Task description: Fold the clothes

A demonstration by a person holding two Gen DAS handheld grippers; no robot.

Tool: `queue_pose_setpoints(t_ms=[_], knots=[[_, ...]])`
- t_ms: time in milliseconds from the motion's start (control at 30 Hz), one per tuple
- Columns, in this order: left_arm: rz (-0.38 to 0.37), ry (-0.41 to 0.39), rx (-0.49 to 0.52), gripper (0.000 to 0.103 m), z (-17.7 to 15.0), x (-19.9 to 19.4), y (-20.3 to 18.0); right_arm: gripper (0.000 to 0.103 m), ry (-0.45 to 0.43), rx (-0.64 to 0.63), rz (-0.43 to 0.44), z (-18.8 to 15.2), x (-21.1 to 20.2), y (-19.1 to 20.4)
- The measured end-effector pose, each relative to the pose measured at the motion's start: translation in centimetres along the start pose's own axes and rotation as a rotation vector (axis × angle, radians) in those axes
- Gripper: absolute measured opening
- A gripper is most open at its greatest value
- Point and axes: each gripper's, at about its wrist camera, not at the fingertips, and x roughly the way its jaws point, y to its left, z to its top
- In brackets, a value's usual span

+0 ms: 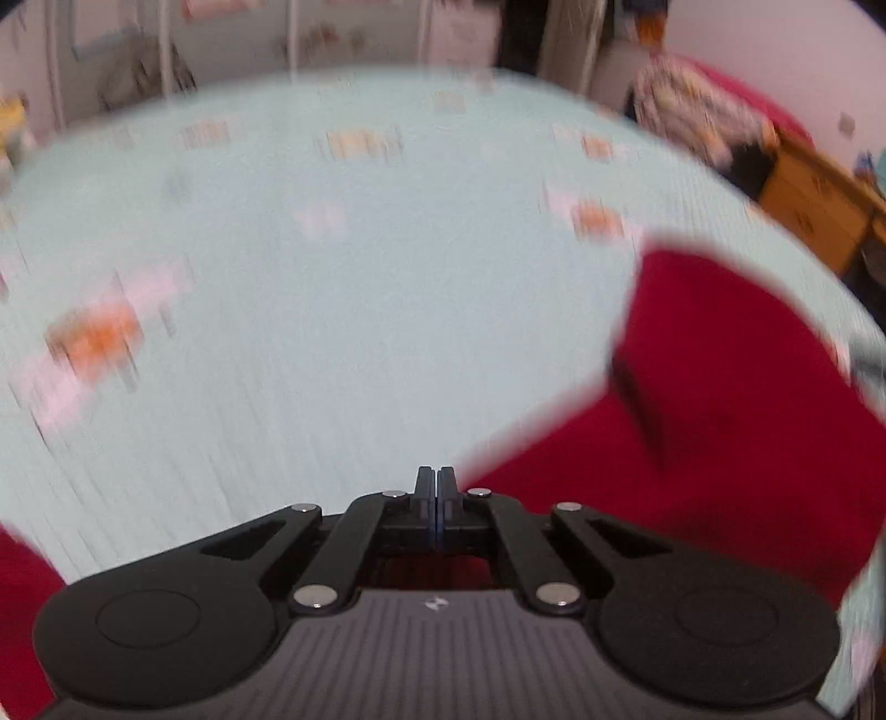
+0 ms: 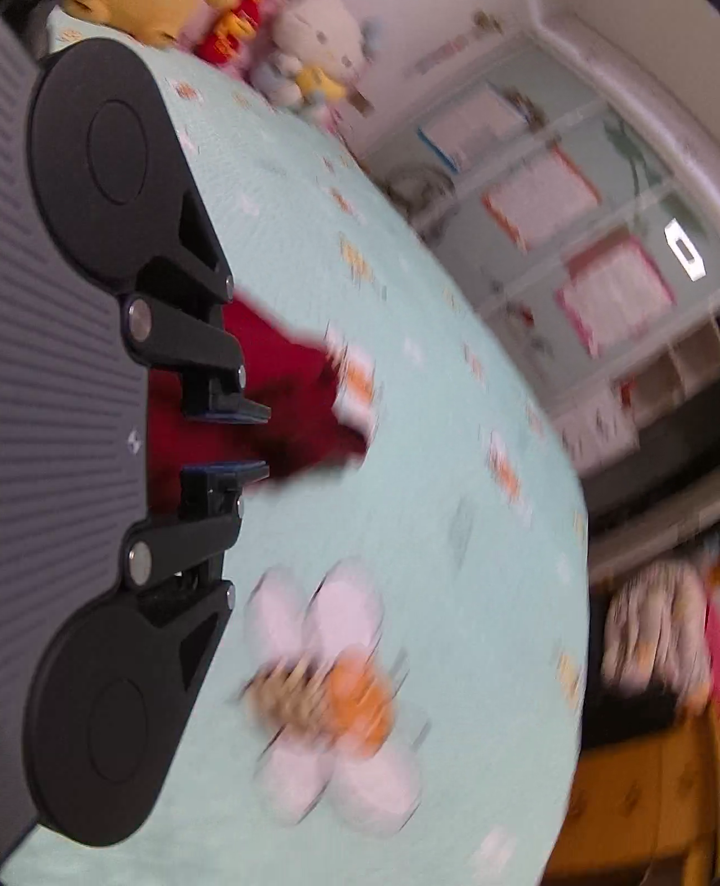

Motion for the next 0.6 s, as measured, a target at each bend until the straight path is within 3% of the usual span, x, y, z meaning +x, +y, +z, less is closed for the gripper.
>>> queue_pose_setpoints(t_ms=[133, 267, 367, 400, 500, 600], knots=[[0.124, -0.197, 0.000, 0.000, 8.5, -2.0, 0.6, 0.018, 0.086, 0.135, 0.022, -2.6, 1.4, -2.2], [0.354, -0.350, 0.046, 0.000, 19.3, -1.2, 0.3, 0.019, 0.104, 0.260, 0.095, -4.7, 1.9, -2.4], [0.572, -0.414, 0.112, 0.000, 24.2, 0.2, -1.0, 0.024, 0.082, 0.270, 0.116, -5.9, 1.7, -1.6], [0.578, -0.399, 0.120, 0.006, 24.1, 0.6, -1.1, 0.024, 0.081, 0.266, 0.115, -6.2, 1.7, -1.5], [0.580, -0.350, 0.135, 0.007, 23.4, 1.9, -1.6, 0.025, 0.078, 0.246, 0.120, -6.8, 1.4, -1.3], [0.374, -0.250, 0.094, 0.007, 18.0, 1.4, -1.1, 0.026, 0.087, 0.232, 0.164, -7.4, 0.7, -1.3]])
